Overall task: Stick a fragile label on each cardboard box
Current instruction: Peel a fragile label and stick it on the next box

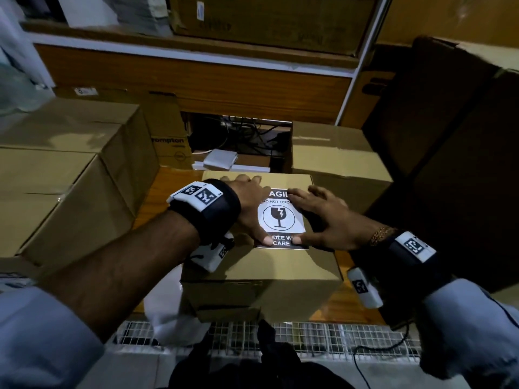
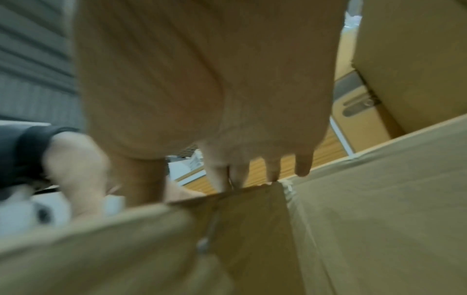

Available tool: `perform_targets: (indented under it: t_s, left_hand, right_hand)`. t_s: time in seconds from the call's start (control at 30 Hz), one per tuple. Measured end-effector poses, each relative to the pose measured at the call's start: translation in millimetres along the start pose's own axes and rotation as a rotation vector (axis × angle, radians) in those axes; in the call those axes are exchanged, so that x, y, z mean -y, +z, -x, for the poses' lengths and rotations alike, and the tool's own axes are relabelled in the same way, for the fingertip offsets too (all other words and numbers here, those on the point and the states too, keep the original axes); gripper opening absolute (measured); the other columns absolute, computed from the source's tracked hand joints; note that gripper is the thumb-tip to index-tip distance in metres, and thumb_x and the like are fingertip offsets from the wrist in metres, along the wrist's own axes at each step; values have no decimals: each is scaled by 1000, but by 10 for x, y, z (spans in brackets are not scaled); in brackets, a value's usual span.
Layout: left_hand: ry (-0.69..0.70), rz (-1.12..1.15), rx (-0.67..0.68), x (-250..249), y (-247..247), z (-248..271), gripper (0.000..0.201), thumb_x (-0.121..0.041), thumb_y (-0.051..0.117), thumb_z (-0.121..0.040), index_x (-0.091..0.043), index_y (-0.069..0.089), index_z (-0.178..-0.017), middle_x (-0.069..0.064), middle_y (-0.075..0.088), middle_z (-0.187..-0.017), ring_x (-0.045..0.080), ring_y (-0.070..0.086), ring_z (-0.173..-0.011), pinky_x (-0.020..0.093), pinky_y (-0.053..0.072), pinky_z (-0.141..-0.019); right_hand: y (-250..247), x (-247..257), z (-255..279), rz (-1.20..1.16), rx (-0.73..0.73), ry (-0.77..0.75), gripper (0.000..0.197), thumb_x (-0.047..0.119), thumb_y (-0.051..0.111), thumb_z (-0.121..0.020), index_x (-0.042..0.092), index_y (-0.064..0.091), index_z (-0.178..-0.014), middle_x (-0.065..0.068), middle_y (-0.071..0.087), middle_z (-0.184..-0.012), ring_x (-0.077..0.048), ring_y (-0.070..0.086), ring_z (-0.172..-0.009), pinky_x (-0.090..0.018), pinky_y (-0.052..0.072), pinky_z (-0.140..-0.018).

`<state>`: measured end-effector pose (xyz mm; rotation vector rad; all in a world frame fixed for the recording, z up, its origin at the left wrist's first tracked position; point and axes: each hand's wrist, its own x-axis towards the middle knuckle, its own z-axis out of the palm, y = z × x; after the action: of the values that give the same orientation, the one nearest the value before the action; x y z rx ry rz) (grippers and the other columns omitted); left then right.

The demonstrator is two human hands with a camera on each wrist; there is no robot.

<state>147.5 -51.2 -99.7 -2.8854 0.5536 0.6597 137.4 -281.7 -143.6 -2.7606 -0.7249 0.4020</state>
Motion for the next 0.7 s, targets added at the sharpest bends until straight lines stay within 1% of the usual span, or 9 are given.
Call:
perform_targets:
  t_s: [0.1, 0.2, 0.27, 0.33, 0.4, 0.43, 0.57, 0.63, 0.7]
  left_hand:
    - [-18, -9, 36, 14, -30, 26, 133, -80, 81, -59, -26, 15, -161, 9, 18, -167, 32, 21, -151, 53, 26, -120]
    - [-37, 20, 41, 79, 22, 52, 152, -81, 84, -48, -22, 4, -163, 7, 6, -171, 30, 14, -155, 51, 24, -123]
    - [-20, 61, 47, 109, 51, 61, 151, -81, 82, -54, -21, -3, -164, 4, -5, -172, 28, 4, -157, 49, 16, -125]
    - [-3, 121, 35, 106, 42, 64, 138, -81, 74, -66, -25, -5, -164, 3, -8, -172, 26, -1, -158, 49, 11, -125]
    - [1, 131, 8, 85, 35, 54, 124, -82, 67, -73, -32, -1, -164, 4, -5, -173, 27, 2, -158, 50, 15, -124]
    - [1, 116, -1, 74, 36, 50, 121, -81, 69, -73, -35, 3, -164, 5, -2, -173, 29, 5, -157, 51, 19, -123]
    - [-3, 43, 8, 18, 35, 54, 135, -78, 82, -59, -24, 13, -162, 8, 14, -169, 31, 17, -153, 51, 27, -120]
    - [-31, 22, 22, 15, 28, 52, 146, -80, 83, -53, -18, 9, -162, 8, 13, -169, 30, 18, -153, 49, 27, -121]
    - [-46, 19, 32, 31, 31, 68, 155, -80, 85, -46, -18, 5, -163, 6, 7, -171, 29, 15, -154, 49, 26, -122]
  right_hand:
    - [-51, -26, 23, -27, 99, 54, 125, 72, 78, -73, 42, -3, -164, 32, -10, -165, -9, -14, -156, -53, -1, -125]
    - [-75, -68, 45, -77, 145, 60, 141, 72, 84, -63, 36, -9, -164, 28, -15, -167, -3, -19, -153, -43, -2, -125]
    - [-66, -41, 40, -175, 103, 61, 132, 71, 80, -67, 35, 0, -165, 24, -7, -170, -4, -14, -154, -38, 0, -125]
    - [-11, 8, 16, -257, -55, 71, 107, 77, 67, -78, 35, 20, -164, 16, 14, -171, -10, 0, -157, -44, 7, -130]
    - [68, 35, -8, -211, -172, 55, 87, 76, 61, -85, 39, 36, -159, 13, 27, -168, -18, 11, -158, -50, 20, -128]
    - [106, 41, -11, -150, -176, 39, 82, 75, 62, -86, 42, 38, -157, 14, 27, -168, -21, 10, -158, -53, 21, -126]
    - [103, -9, 21, -78, -11, 39, 110, 82, 67, -73, 46, 15, -163, 28, 0, -169, -13, -11, -158, -63, 10, -125]
    - [43, -36, 53, -95, 84, 34, 127, 79, 77, -68, 44, 0, -164, 34, -13, -164, -6, -21, -154, -59, 1, -127]
    - [13, -53, 75, -117, 115, 23, 135, 73, 84, -65, 43, -4, -163, 33, -18, -163, -3, -25, -152, -50, -4, -126]
